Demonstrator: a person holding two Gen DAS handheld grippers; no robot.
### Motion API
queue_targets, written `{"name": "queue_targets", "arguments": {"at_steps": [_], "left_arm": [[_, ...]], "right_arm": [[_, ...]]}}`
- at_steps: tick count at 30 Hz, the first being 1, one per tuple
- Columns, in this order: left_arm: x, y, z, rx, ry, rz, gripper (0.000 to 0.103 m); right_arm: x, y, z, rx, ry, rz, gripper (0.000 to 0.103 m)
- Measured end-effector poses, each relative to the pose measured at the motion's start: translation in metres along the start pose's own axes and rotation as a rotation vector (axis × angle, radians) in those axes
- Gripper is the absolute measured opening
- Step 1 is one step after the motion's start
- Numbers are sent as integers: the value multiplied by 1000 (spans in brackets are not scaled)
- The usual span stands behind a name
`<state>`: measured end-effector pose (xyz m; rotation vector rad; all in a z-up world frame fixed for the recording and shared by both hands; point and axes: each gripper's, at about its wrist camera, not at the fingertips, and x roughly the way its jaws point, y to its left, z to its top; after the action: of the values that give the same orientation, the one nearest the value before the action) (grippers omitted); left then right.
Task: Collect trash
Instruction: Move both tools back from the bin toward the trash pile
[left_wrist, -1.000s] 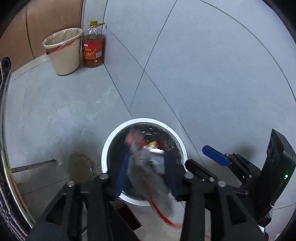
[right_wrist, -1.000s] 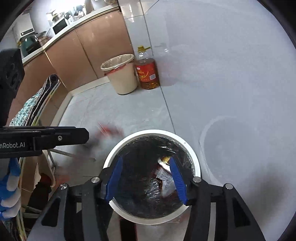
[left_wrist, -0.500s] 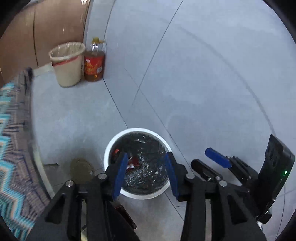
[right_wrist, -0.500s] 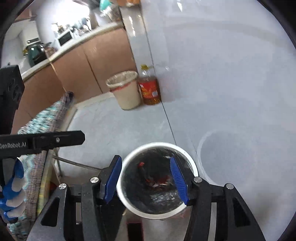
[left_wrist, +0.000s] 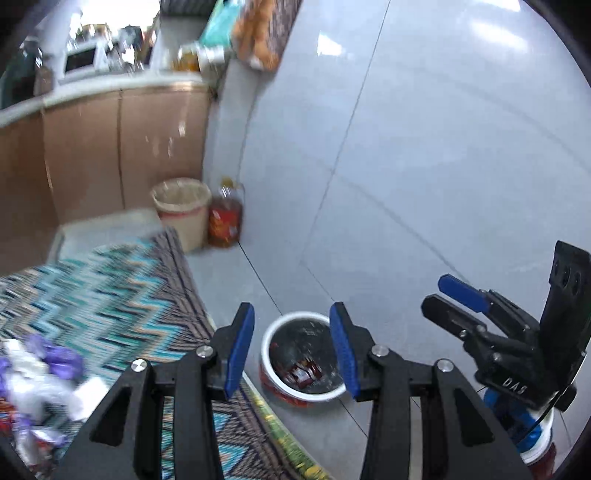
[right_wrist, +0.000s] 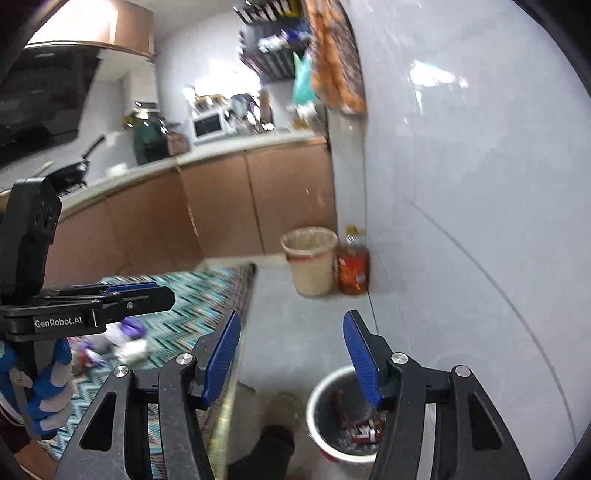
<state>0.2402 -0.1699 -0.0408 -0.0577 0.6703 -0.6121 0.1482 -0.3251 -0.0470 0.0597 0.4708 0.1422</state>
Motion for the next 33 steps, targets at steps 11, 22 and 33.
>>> {"name": "queue_targets", "arguments": {"at_steps": [11, 22, 33], "left_arm": [[-147, 36, -18, -16, -273, 141, 55], [-239, 120, -57, -153, -338, 347, 55], [-271, 195, -96, -272, -333, 486, 55]], "right_arm": [[-72, 77, 29, -117, -158, 65, 65], [-102, 131, 38, -180, -223, 158, 65], [-85, 160, 50, -227, -207, 242, 65]]}}
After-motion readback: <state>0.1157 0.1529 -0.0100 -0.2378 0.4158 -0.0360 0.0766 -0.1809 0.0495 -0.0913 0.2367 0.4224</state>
